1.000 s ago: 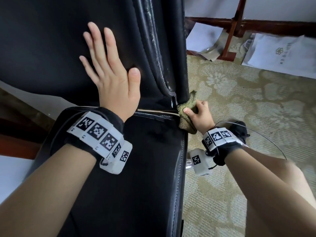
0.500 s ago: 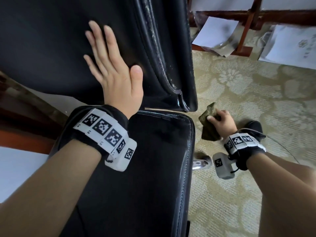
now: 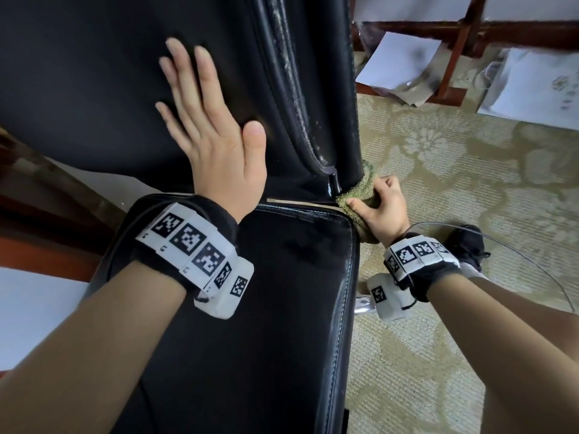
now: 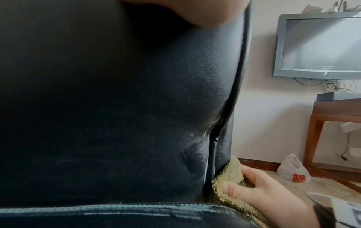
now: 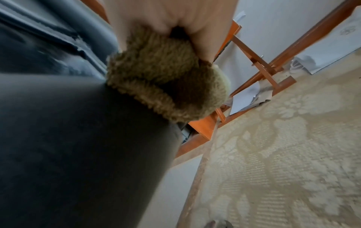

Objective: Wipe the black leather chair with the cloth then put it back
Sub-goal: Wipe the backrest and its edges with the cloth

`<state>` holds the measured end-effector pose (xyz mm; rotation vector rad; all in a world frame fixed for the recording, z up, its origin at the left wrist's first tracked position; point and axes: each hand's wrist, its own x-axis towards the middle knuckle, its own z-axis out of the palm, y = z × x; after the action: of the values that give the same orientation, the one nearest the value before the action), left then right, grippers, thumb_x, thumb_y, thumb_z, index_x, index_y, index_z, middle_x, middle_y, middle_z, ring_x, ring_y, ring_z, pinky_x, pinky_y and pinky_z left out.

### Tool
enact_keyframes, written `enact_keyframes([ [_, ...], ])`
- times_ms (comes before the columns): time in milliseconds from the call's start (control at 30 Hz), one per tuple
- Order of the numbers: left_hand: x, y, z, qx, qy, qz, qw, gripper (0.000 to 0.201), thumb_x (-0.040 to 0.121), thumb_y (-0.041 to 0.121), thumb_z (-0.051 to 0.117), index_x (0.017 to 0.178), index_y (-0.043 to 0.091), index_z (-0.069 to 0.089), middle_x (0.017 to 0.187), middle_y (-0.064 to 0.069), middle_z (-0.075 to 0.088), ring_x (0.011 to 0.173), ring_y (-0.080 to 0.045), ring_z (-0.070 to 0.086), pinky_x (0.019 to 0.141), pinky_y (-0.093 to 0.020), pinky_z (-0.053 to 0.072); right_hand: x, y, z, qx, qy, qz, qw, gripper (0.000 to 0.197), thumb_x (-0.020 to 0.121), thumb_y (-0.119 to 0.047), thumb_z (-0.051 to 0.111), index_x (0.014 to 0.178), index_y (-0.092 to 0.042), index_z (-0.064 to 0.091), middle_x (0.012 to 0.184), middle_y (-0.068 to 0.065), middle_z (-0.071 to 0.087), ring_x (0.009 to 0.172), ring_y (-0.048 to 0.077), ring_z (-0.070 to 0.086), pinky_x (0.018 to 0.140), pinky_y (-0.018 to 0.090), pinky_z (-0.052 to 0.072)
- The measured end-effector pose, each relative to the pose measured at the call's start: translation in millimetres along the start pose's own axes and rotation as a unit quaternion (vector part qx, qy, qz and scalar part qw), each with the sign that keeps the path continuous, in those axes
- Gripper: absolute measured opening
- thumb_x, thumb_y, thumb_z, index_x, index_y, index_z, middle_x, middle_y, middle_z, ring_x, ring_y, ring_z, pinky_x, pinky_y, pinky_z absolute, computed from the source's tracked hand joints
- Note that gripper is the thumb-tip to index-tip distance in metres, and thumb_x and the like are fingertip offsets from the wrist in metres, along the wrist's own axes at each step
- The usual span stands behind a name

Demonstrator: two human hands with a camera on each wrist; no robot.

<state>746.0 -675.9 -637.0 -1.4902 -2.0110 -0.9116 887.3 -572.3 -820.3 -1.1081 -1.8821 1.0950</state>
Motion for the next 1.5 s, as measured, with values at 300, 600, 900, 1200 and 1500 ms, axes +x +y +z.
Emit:
enact_keyframes([
  [300,-0.8,-0.5,0.7,0.004,0.0,0.003,1.0,0.074,0.09,0.039,0.015,0.14,-0.016,0.01,0.146,-0.041,0.009,0.137,-0.046,0.005,0.111,-0.056,0.001,-17.8,37.5,-19.2,-0.035,-0.069,0.177,0.981,0.065,0.08,-0.022,0.071,0.136,-0.005,0.043,0.129,0.02,0.045,0.121,0.03,0.045,0.102,0.023,0.028],
  [600,-2.2,0.1,-0.3,-0.003,0.016,0.004,1.0,0.074,0.089,0.037,0.016,0.138,-0.019,0.01,0.144,-0.043,0.008,0.136,-0.048,0.005,0.111,-0.056,0.001,-1.5,21.6,-5.9,0.167,-0.041,0.165,0.971,0.026,0.086,-0.048,0.055,0.102,-0.029,0.063,0.098,0.009,0.063,0.096,0.01,0.061,0.093,0.034,0.044],
  [900,-2.8,1.2,5.8,-0.018,0.029,-0.002,0.999,0.078,0.087,0.04,0.013,0.137,-0.021,0.012,0.143,-0.044,0.01,0.135,-0.045,0.005,0.11,-0.06,0.004,-6.2,22.8,-21.1,0.047,0.033,0.232,0.971,0.038,0.091,-0.022,0.057,0.124,-0.004,0.056,0.12,0.015,0.061,0.113,0.027,0.055,0.094,0.025,0.037],
  [1200,-3.0,0.6,1.0,-0.034,0.024,-0.003,0.999,0.074,0.089,0.038,0.017,0.139,-0.016,0.013,0.145,-0.041,0.011,0.136,-0.043,0.005,0.11,-0.06,0.002,-21.3,-70.2,-28.7,0.366,0.095,0.284,0.881,0.054,0.083,-0.035,0.059,0.127,-0.036,0.028,0.122,0.007,0.046,0.103,0.017,0.053,0.098,0.035,0.043],
  [1500,-1.0,0.8,2.0,-0.043,0.021,0.0,0.999,0.075,0.086,0.037,0.018,0.139,-0.016,0.015,0.145,-0.04,0.014,0.136,-0.042,0.006,0.11,-0.062,0.002,-26.2,-80.0,-2.3,0.276,0.009,0.293,0.915,0.088,0.082,-0.038,0.063,0.147,-0.023,0.006,0.144,0.012,0.019,0.123,0.019,0.032,0.106,0.026,0.023],
])
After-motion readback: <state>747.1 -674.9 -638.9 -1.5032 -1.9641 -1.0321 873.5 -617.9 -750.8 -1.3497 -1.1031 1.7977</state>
